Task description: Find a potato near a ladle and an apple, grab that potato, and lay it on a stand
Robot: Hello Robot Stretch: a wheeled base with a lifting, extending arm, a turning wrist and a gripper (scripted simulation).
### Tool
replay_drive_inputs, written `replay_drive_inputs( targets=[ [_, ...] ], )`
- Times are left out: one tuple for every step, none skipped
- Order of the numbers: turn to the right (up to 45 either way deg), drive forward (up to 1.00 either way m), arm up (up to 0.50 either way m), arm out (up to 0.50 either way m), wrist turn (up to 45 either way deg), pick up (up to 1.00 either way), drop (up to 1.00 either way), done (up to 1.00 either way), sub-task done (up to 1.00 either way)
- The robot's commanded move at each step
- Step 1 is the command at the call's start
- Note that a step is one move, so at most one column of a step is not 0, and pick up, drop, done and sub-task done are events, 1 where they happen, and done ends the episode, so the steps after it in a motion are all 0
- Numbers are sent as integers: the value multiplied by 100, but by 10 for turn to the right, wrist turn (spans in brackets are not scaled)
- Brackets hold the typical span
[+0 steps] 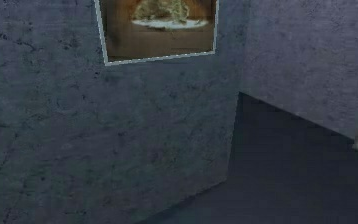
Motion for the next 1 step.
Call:
replay_drive_inputs(
  targets=[
    [0,55,0,0,0,0,0,0,0]
  ],
)
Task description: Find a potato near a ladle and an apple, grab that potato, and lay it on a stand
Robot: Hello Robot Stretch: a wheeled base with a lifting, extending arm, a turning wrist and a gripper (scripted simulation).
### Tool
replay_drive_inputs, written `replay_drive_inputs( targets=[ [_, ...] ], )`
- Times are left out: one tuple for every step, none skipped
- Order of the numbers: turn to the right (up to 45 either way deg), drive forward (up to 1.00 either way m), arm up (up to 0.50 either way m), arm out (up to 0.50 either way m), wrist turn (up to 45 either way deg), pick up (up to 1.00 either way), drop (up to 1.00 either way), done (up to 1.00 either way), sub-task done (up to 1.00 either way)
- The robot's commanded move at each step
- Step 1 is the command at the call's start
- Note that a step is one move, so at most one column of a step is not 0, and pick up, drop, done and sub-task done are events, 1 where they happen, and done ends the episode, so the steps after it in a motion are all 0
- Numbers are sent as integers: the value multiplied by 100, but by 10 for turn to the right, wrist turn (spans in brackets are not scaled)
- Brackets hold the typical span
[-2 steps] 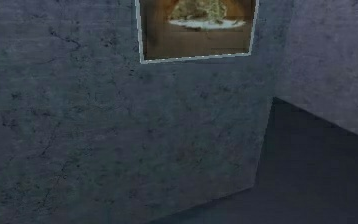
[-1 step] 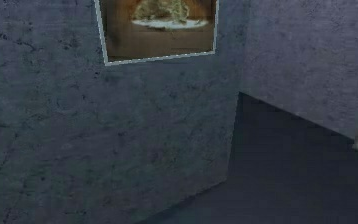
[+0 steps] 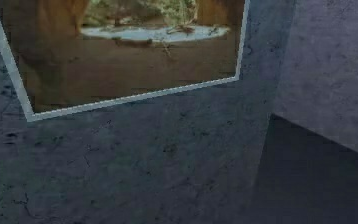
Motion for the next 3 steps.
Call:
replay_drive_inputs(
  targets=[
    [450,0,0,0,0,0,0,0,0],
    [120,0,0,0,0,0,0,0,0],
    [0,75,0,0,0,0,0,0,0]
  ],
)
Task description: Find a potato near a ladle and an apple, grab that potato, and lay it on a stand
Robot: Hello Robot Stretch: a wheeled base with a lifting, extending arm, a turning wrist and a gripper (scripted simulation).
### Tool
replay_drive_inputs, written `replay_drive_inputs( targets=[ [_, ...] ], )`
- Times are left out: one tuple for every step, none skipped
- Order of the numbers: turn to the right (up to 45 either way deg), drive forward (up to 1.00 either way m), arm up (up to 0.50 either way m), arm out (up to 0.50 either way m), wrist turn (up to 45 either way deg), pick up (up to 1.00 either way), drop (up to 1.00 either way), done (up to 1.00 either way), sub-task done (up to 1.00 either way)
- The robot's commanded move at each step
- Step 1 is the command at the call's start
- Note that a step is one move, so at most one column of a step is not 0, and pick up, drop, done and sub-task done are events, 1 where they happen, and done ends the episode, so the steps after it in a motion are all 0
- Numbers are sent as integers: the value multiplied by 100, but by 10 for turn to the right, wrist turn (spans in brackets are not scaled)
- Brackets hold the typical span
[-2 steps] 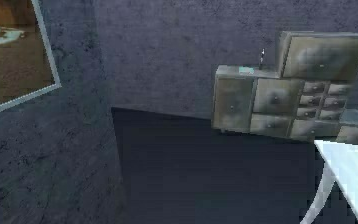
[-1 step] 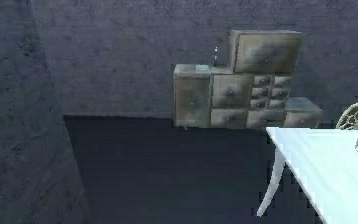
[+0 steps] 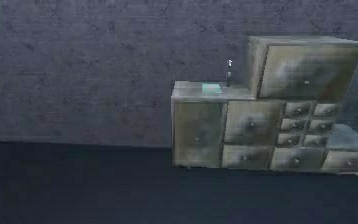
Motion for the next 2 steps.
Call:
replay_drive_inputs(
  targets=[
    [-300,0,0,0,0,0,0,0,0],
    [0,70,0,0,0,0,0,0,0]
  ],
)
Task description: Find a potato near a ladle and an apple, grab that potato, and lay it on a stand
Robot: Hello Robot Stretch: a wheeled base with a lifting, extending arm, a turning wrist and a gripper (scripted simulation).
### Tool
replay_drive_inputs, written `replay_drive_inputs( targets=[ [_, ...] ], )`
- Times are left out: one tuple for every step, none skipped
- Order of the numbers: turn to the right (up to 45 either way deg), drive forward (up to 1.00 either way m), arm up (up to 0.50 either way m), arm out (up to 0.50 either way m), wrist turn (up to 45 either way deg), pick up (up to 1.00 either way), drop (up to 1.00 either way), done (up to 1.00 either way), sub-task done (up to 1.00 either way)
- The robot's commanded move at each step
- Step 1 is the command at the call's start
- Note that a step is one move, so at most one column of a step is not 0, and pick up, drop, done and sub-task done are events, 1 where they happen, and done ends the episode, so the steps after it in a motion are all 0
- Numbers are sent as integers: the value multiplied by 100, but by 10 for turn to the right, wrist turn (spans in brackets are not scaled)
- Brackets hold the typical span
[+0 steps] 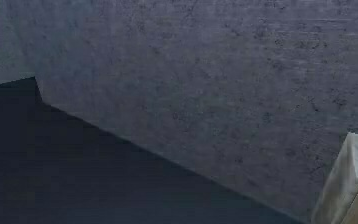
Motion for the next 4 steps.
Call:
replay_drive_inputs(
  targets=[
    [-450,0,0,0,0,0,0,0,0],
    [-90,0,0,0,0,0,0,0,0],
    [0,100,0,0,0,0,0,0,0],
    [-30,0,0,0,0,0,0,0,0]
  ],
)
